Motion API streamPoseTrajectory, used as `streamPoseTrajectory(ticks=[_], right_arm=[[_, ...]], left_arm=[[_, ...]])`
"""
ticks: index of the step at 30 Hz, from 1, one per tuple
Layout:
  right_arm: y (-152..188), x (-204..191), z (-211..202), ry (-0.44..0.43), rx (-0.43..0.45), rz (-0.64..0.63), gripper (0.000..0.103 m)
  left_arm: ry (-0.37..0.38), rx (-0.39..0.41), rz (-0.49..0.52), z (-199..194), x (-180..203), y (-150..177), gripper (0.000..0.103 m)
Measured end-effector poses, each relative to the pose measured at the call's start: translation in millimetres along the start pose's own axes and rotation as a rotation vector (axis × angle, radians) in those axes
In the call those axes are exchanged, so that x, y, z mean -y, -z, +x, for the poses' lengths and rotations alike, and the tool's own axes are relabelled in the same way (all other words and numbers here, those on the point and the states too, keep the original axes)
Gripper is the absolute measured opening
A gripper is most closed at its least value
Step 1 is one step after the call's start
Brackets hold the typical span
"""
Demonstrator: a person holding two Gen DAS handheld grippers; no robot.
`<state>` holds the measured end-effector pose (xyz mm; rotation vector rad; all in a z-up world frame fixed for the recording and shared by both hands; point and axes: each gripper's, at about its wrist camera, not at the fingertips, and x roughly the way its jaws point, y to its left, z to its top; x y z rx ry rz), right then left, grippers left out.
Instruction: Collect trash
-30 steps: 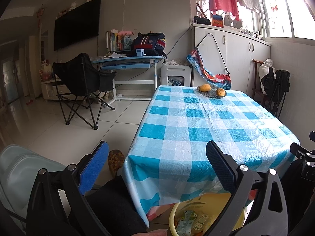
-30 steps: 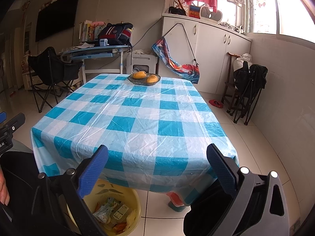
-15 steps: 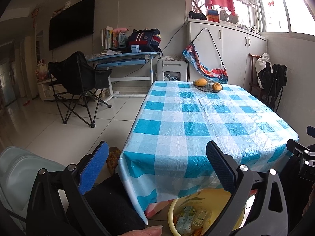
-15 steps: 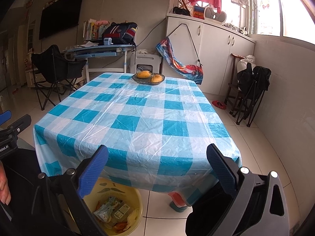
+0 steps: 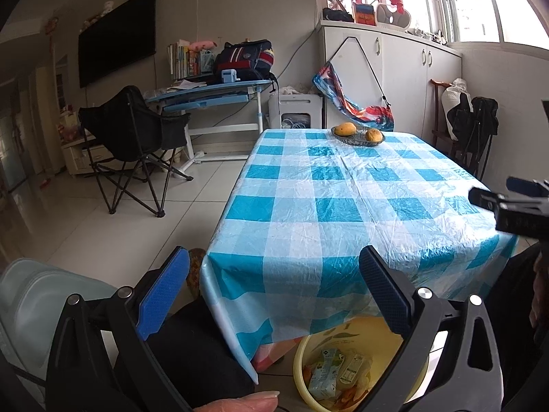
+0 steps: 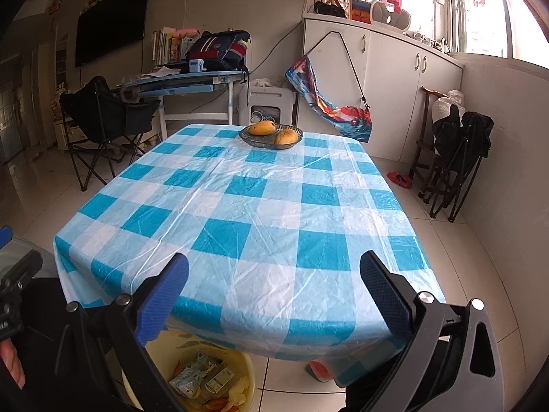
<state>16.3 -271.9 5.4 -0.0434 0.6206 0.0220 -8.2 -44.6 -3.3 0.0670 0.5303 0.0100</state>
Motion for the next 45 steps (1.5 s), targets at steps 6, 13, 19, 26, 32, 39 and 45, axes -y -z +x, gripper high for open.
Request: streamPoseTrajectory(ticks=[6, 13, 19, 26, 32, 39, 45], right_arm=[[-41.3, 23.0, 56.2, -0.012, -0.084, 0.001, 0.096], [-62.7, 49.3, 129.6, 0.026, -0.215, 0.013, 0.096], [-68.2, 66.2, 170.4, 0.041, -0.294, 0.052, 0.096], [-83.3, 67.3, 210.2, 0.005, -0.384, 0.04, 0.097], [-86.4, 64.2, 213.4, 0.012, -0.369, 0.051, 0.097], [-86.4, 63.4, 214.9, 0.013, -0.366, 0.054, 0.097], [-86.2, 63.3, 214.3, 0.013, -0.366, 0.055, 0.097]], left_arm=[[0.021, -0.032, 0.01, 5.6, 2.5, 1.6, 0.096], [0.033, -0.076, -0.051, 19.6, -8.5, 0.8, 0.096], [0.031, -0.094, -0.063, 27.0, -10.6, 0.8, 0.096], [0.03, -0.109, -0.068, 33.6, -11.1, 0.9, 0.096], [0.026, -0.121, -0.065, 39.0, -10.9, 0.6, 0.096], [0.023, -0.117, -0.069, 39.0, -10.7, 1.0, 0.096], [0.026, -0.123, -0.059, 39.0, -8.0, 3.4, 0.096]])
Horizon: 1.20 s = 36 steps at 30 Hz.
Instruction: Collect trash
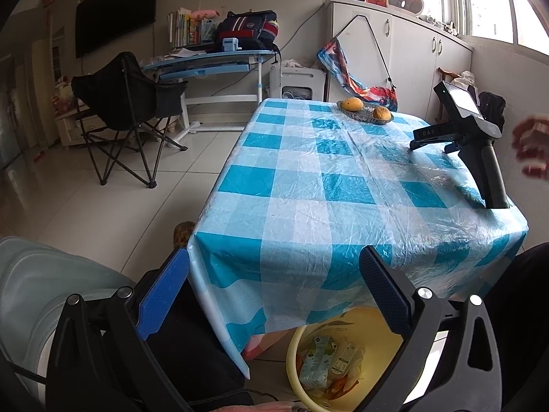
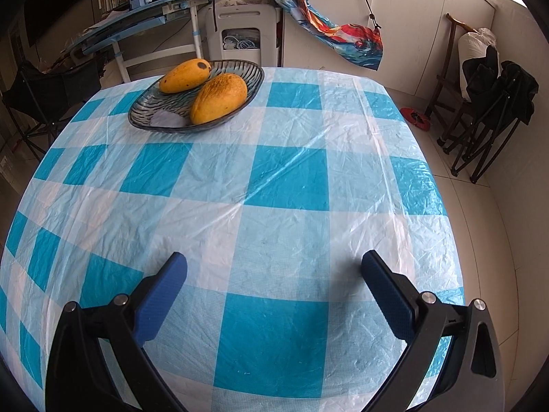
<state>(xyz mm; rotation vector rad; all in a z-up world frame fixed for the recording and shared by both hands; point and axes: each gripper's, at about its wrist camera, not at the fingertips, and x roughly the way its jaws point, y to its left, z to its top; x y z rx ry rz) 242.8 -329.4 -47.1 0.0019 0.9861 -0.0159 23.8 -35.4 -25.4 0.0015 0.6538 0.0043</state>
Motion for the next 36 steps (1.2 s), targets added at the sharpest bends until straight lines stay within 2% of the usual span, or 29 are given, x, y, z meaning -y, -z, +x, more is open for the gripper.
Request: streamPoseTrajectory(ticks=[10, 26, 36], right_arm=[[-0.9, 0.5, 1.3, 0.0, 0.0, 0.0, 0.097], [-1.5, 0.4, 2.2, 0.0, 0.001, 0.001, 0.097], [-0.9, -0.3, 1.7, 0.001, 0.002, 0.001, 0.097]], left_arm=[[-0.003, -0.008, 0.069, -3.3, 16.7, 9.8, 0.096], [0.014, 0.001, -0.023, -2.4, -2.4, 5.5, 0.096], [0.015, 0.004, 0.001, 0.4, 0.7, 4.1, 0.096]])
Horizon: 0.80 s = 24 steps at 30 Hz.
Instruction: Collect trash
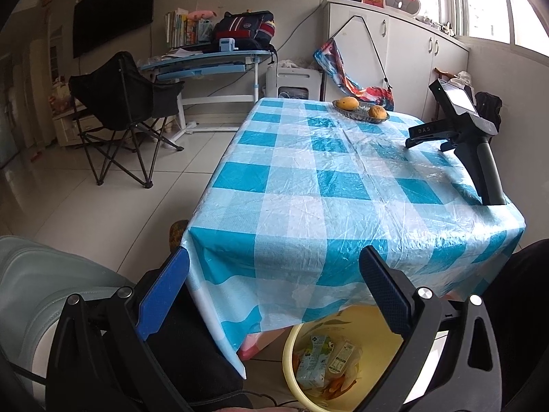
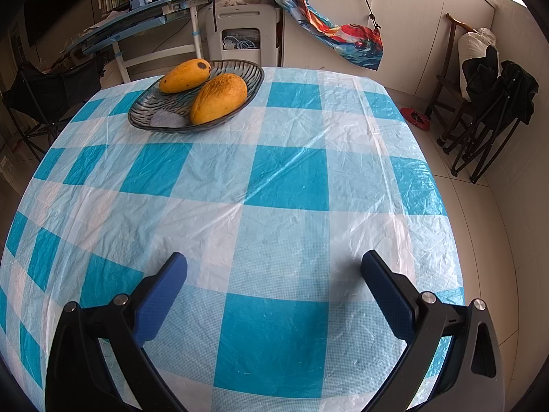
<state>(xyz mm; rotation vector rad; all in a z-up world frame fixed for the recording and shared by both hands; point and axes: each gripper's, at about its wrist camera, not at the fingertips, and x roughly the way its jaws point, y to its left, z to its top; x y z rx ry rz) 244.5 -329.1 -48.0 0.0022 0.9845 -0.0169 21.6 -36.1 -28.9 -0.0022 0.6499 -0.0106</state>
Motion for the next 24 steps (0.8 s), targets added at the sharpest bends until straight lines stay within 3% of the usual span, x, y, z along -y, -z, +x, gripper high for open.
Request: streamPoseTrajectory(ticks=[24], right_arm=[[-0.7, 0.1, 1.1, 0.0, 0.001, 0.0, 0.097]], left_arm=[[0.011, -0.031, -0.021, 7.7, -2.0, 2.6, 0.096]])
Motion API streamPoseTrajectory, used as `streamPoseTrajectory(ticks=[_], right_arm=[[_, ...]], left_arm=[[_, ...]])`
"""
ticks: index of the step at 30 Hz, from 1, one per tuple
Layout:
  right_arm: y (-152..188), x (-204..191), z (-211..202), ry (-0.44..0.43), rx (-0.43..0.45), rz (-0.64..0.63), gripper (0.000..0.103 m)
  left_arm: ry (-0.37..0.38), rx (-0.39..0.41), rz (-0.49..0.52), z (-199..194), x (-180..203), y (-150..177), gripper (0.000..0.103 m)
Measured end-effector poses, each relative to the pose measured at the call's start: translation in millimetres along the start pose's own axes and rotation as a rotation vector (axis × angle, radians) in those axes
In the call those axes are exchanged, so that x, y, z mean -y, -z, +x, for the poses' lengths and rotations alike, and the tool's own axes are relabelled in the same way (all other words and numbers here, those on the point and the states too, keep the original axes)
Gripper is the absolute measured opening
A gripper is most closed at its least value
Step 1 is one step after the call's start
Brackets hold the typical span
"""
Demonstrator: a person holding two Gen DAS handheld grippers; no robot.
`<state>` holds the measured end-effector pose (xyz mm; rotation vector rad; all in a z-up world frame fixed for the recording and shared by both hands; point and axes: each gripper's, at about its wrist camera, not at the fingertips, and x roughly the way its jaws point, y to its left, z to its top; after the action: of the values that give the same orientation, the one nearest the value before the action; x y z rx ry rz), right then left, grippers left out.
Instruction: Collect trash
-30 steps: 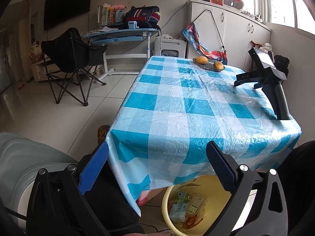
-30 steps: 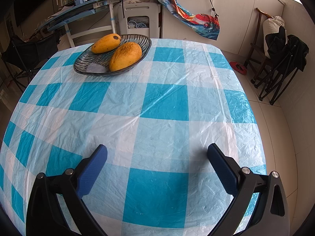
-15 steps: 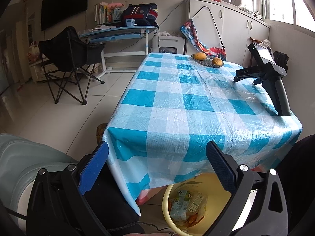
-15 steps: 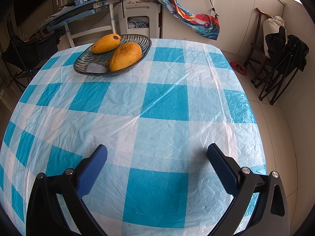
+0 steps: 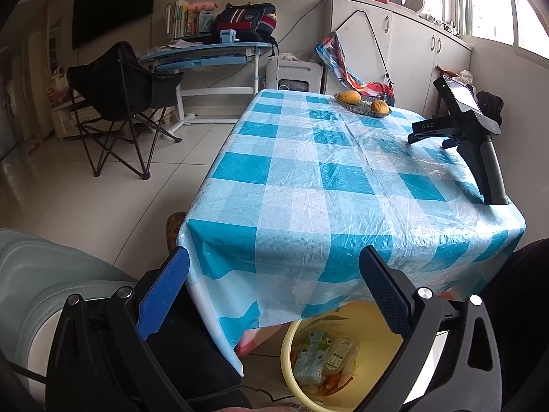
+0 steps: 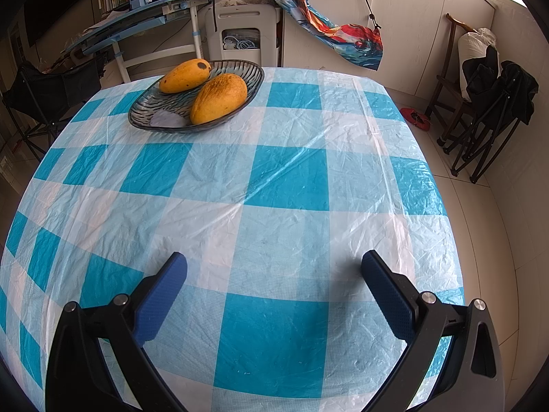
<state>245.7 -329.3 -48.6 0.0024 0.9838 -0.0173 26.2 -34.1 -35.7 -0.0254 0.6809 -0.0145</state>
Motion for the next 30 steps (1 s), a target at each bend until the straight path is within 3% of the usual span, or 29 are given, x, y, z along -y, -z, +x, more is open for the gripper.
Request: streamPoseTrajectory(ticks=[30], right_arm=[[0.0, -0.1, 0.1, 0.0, 0.001, 0.0, 0.097]], left_arm=[[0.0, -0.013, -0.005, 2.8, 0.0, 0.5, 0.096]])
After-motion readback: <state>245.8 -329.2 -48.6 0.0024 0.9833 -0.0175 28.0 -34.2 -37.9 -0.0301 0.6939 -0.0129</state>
